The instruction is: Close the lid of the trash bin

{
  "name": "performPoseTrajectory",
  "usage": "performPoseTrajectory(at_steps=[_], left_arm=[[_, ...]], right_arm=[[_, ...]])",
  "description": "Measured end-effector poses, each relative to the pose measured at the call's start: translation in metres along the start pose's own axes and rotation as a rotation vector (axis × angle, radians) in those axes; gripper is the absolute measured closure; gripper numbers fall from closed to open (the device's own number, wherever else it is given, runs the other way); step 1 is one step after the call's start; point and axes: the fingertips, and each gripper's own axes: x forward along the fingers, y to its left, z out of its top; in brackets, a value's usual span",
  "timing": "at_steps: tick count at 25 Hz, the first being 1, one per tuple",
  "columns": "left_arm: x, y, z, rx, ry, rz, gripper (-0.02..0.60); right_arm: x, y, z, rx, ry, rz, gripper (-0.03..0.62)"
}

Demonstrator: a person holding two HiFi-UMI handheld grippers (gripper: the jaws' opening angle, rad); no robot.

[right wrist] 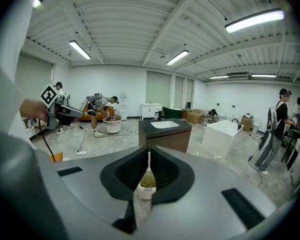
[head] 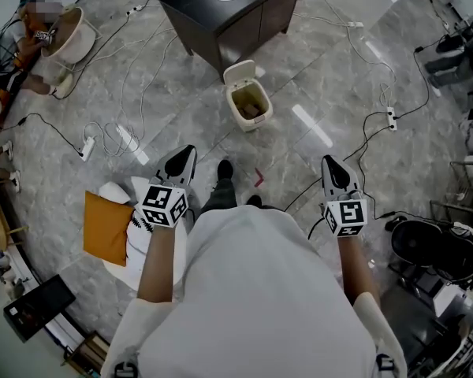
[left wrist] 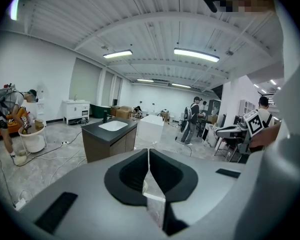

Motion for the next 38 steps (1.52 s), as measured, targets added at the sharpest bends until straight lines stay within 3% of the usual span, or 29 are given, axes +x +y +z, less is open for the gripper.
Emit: performPoseTrajectory(at_steps=[25, 38], left_arm=[[0.108, 0.131, 0.025, 0.041, 0.092, -0.175, 0.558], [0.144, 0.134, 0.028, 0.029, 0.135, -0.212, 0.558]], right_arm=[[0.107, 0.036, 0.032, 0.04, 0.15, -0.117, 0.559], [0.132, 0.02, 0.037, 0.056, 0.18, -0.128, 0.559]])
